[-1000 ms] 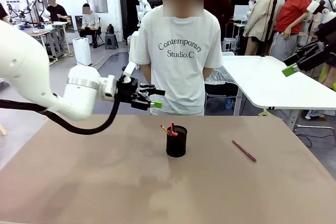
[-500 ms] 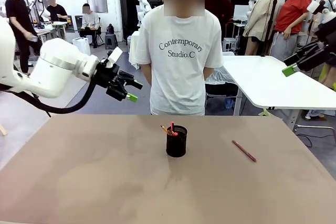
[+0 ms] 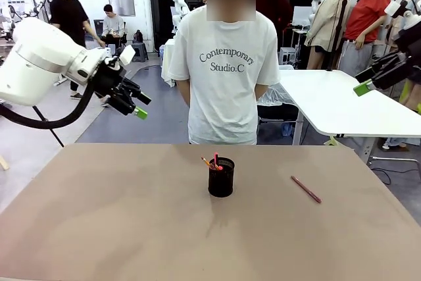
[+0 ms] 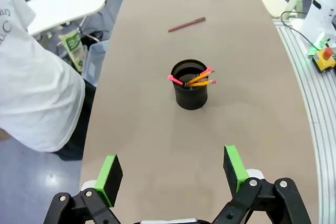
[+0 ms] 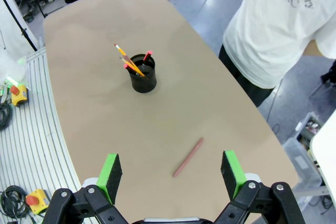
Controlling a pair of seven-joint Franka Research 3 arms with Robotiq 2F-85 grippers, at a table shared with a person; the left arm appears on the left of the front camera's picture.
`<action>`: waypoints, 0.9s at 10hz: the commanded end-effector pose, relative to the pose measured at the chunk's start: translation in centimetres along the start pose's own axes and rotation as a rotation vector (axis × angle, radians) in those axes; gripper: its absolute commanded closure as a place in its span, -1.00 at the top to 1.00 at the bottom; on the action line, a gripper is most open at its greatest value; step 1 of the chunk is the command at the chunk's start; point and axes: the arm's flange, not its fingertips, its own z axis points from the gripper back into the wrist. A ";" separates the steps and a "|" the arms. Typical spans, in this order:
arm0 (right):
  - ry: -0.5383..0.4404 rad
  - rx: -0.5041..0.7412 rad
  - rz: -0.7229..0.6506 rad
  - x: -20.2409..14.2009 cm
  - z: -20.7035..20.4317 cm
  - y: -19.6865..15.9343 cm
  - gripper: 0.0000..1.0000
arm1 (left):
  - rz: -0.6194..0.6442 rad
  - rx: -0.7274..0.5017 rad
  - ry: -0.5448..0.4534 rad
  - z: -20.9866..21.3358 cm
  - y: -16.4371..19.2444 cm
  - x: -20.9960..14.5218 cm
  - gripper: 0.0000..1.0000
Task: Place the pens into the pen holder.
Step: Pick up a writing instrument from the table and place it into the Pen holder.
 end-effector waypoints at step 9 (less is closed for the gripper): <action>-0.012 0.000 0.001 0.1 0.1 0.1 1.00 | 0.051 0.024 0.024 2.9 -1.4 1.1 1.00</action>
